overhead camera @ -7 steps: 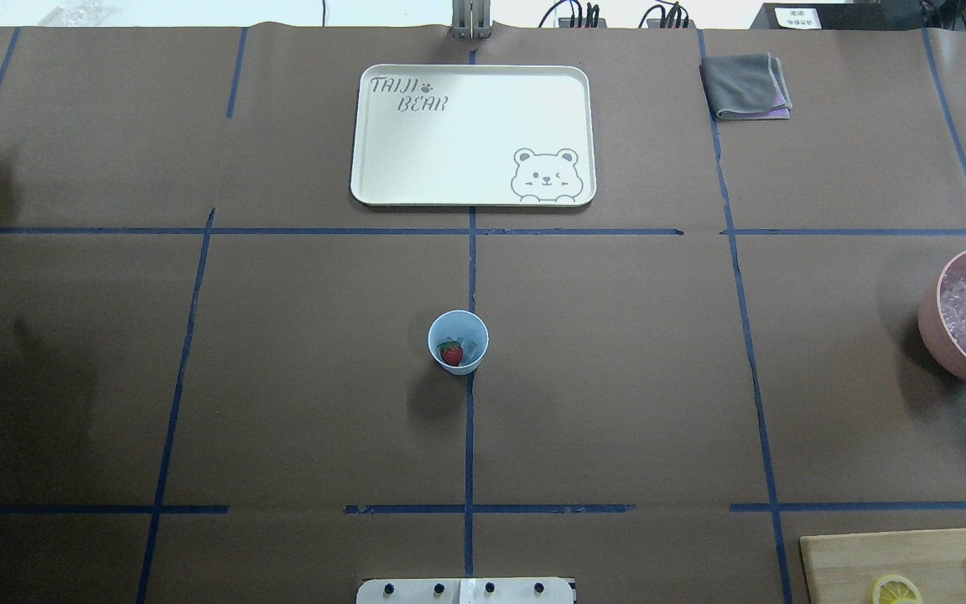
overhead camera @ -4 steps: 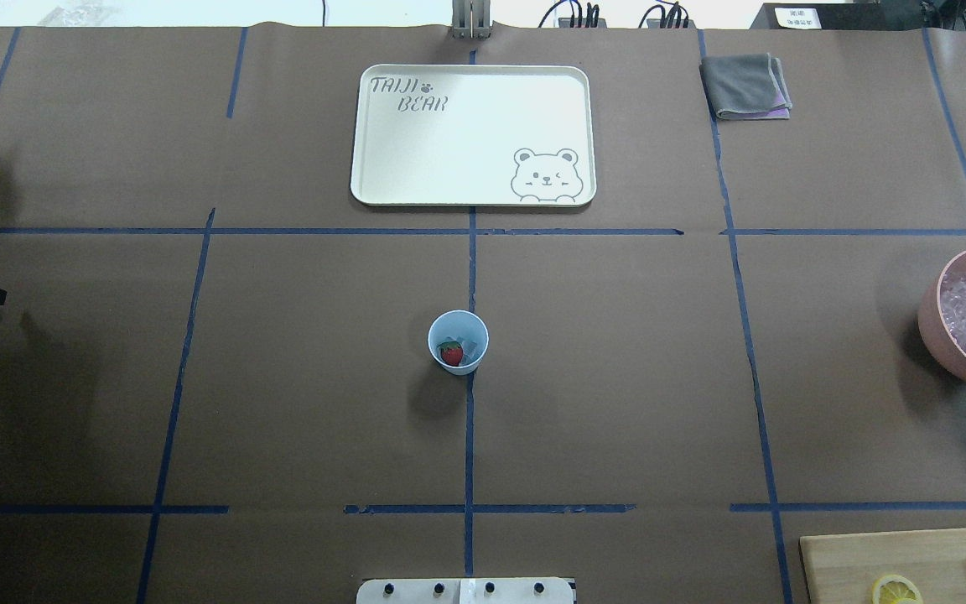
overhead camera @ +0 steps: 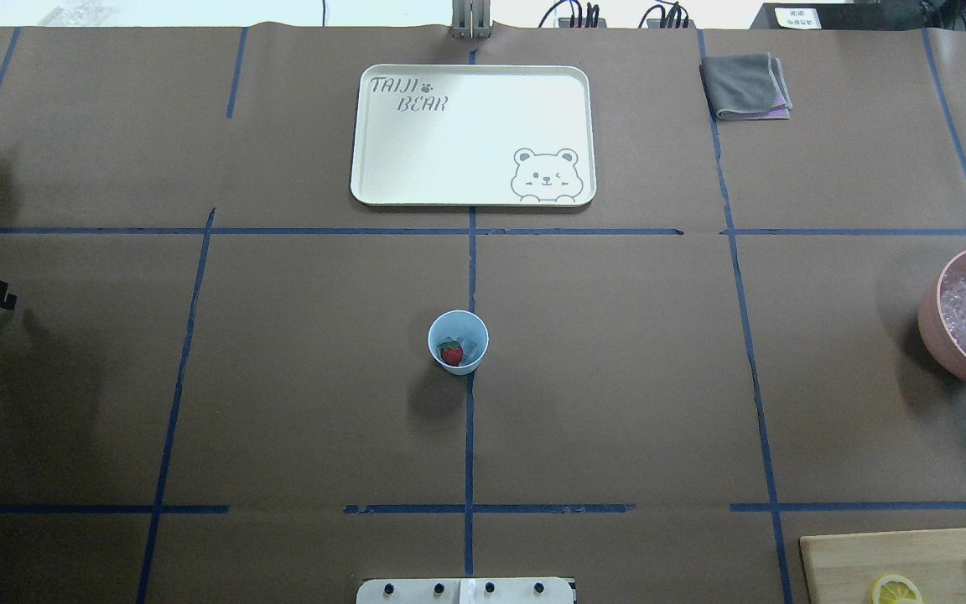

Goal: Mash ice and strawberries in cup
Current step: 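Grasp the metal muddler upright with the left gripper and lift it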

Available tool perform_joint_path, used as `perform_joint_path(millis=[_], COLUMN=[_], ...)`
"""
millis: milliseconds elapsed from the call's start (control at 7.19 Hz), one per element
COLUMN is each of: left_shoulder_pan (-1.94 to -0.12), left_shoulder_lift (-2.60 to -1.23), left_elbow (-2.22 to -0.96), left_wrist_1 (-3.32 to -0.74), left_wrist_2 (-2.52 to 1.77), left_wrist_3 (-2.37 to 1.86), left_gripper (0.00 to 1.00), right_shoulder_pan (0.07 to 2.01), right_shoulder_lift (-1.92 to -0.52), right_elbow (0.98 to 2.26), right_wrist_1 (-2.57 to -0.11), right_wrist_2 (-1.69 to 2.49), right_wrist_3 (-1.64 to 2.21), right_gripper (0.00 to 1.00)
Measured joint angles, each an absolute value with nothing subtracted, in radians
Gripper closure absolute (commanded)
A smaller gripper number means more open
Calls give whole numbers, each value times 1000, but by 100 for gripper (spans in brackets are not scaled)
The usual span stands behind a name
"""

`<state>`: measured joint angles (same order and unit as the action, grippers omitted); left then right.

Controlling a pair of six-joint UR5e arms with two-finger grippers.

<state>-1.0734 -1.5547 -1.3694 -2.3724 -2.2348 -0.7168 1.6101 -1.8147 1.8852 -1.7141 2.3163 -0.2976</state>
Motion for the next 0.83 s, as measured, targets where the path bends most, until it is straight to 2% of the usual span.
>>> perform_joint_path(millis=[417,834], left_shoulder_pan=[-1077,-1112], left_shoulder_lift=[-1554,-1564], left_elbow=[-1398,-1527], left_wrist_1=[-2365,-2367], left_wrist_2=[-2249,-2286], left_wrist_3=[-711,-689], left_gripper=[100,100], right_shoulder_pan=[1610,1610], right_shoulder_lift=[-1815,-1815], right_elbow=[1887,1889], right_wrist_1=[-1714,-1715], right_wrist_2=[2316,2317], right_wrist_3=[-298,-297], right_gripper=[1,1])
